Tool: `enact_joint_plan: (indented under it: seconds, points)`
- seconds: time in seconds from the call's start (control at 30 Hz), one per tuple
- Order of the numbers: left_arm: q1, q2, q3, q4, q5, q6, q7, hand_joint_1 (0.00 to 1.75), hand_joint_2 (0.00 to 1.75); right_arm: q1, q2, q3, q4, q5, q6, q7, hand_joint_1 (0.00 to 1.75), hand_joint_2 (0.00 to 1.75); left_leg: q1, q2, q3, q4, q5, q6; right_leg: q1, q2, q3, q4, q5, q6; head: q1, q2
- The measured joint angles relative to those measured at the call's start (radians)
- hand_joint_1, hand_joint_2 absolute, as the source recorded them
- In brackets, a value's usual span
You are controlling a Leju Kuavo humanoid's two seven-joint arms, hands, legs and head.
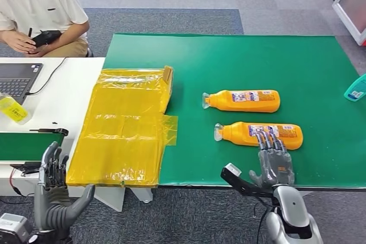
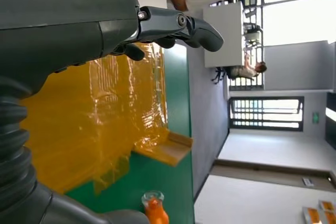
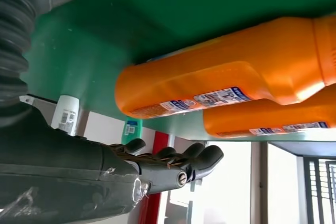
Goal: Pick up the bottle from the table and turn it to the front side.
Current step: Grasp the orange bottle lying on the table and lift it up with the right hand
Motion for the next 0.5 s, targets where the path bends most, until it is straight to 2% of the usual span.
enact_joint_plan:
  seconds: [0.3,0.5]
  points:
    - [-0.001,0.000,-0.005,0.000,0.006,-0.003,-0.010,0.00,1.75,-0.063,-0.051,0.000,0.082,-0.001,0.010,0.009,0.00,1.75,0.000,0.000,-0.001,0.000,0.001,0.000,0.000,0.000,0.000,0.000,0.000,0.000,0.000,0.000]
    - [-0.005,0.000,-0.030,0.002,-0.086,-0.061,-0.043,0.00,1.75,-0.175,-0.102,-0.003,0.196,-0.008,0.031,0.026,0.00,1.75,-0.001,0.000,0.000,0.000,0.002,0.002,-0.001,0.000,0.000,0.000,0.002,0.001,0.000,0.000]
